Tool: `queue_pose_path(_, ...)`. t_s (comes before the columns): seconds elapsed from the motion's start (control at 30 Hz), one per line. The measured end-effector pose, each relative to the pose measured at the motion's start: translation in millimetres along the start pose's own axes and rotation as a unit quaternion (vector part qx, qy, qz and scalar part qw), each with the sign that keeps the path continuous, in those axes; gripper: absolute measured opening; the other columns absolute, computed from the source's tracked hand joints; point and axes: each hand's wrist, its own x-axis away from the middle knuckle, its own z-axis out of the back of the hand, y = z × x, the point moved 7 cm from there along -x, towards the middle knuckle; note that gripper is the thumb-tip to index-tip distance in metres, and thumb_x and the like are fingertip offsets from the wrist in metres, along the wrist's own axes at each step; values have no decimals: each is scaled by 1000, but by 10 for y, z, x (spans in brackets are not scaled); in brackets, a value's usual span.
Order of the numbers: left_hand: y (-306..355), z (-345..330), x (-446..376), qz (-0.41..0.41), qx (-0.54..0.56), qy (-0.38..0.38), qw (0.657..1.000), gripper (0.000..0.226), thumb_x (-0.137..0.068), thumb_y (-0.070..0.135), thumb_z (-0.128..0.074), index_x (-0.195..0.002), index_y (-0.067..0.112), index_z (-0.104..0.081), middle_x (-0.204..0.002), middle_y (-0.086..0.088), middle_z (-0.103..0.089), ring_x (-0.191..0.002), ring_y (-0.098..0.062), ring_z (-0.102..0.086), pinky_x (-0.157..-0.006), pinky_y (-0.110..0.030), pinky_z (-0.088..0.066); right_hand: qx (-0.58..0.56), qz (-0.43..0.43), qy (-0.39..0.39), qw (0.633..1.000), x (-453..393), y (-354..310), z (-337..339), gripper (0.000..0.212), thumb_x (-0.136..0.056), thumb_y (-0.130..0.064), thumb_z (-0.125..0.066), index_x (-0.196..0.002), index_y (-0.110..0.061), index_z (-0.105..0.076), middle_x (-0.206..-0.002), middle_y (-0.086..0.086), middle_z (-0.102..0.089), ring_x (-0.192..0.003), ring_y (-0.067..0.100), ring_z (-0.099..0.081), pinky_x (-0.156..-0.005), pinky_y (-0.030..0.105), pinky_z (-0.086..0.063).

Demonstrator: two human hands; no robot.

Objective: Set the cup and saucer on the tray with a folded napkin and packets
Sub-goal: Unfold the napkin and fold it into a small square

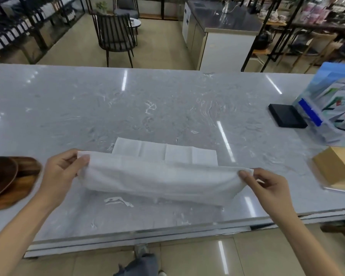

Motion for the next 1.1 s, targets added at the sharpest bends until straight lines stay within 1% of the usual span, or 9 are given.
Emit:
queue_pose_path(0.17, -504, -217, -568, 58, -70, 8, 996, 7, -92, 27, -72, -88, 26, -77, -77, 14, -76, -62, -1, -62, -49, -17, -50, -7, -70, -3, 997, -518, 430, -330, 23, -93, -40, -70, -82, -22, -78, -76, -7, -73, -69, 7, -65, -61, 19, -50)
queue_pose_path(0.23, -659, -333, -796, 74, -90, 0, 993, 7, -91, 30, -73, -86, 29, -78, -82, 8, -78, -70, -6, -67, -55, -21, -54, 15, -95, 7, 995, -734, 636, -452, 26, -95, -38, -70, -75, -23, -75, -67, -10, -69, -65, 7, -63, -61, 27, -55)
queue_pose_path(0.33, -858, -512, -1079, 87, -149, -21, 985, 13, -93, 25, -71, -89, 15, -77, -87, -7, -78, -87, -27, -72, -76, -36, -56, 80, -129, 24, 988, -1011, 923, -629, 36, -95, -39, -68, -67, -18, -67, -53, -10, -59, -56, 13, -57, -60, 38, -56)
queue_pose_path(0.47, -1011, -643, -1269, 79, -251, -35, 964, 17, -93, 26, -70, -88, 11, -75, -86, -8, -76, -82, -26, -70, -72, -29, -48, 145, -169, 39, 974, -1182, 1193, -827, 36, -95, -45, -63, -67, -24, -66, -55, -15, -64, -59, 13, -61, -54, 24, -44)
queue_pose_path(0.63, -1104, -651, -1407, 68, -350, -20, 934, 24, -92, 38, -70, -80, 16, -72, -75, -2, -74, -75, -22, -66, -70, -33, -48, 246, -188, 69, 948, -1211, 1315, -924, 28, -94, -52, -58, -83, -28, -65, -71, -16, -67, -70, 5, -62, -53, 22, -38)
queue_pose_path(0.83, -1174, -695, -1451, 68, -371, -31, 926, 21, -87, 33, -73, -75, 21, -60, -64, 4, -64, -69, -27, -66, -63, -32, -45, 310, -212, 83, 923, -1187, 1295, -1023, 33, -95, -53, -51, -95, -21, -61, -72, -9, -66, -69, 19, -63, -59, 30, -41)
queue_pose_path(0.9, -1065, -733, -1412, 59, -403, -28, 913, 17, -86, 29, -73, -91, 18, -62, -82, -2, -66, -81, -32, -66, -66, -37, -48, 338, -208, 89, 914, -1158, 1165, -1049, 35, -96, -47, -55, -112, -16, -61, -90, -2, -69, -84, 25, -64, -65, 33, -44)
queue_pose_path(1.0, -716, -973, -1158, -56, -481, -3, 875, 41, -87, 29, -69, -122, 11, -56, -112, -15, -52, -100, -38, -54, -68, -45, -51, 474, -141, 101, 864, -1054, 851, -1245, 51, -93, -38, -62, -133, -8, -54, -128, 19, -59, -113, 40, -54, -85, 47, -48)
queue_pose_path(1.1, -416, -1600, -653, -145, -437, -84, 884, 41, -92, 37, -51, -125, 14, -59, -127, -8, -54, -117, -30, -51, -88, -42, -50, 453, -27, 31, 891, -832, 501, -1913, 52, -98, -40, -53, -141, -12, -52, -150, 16, -48, -134, 37, -45, -105, 49, -43)
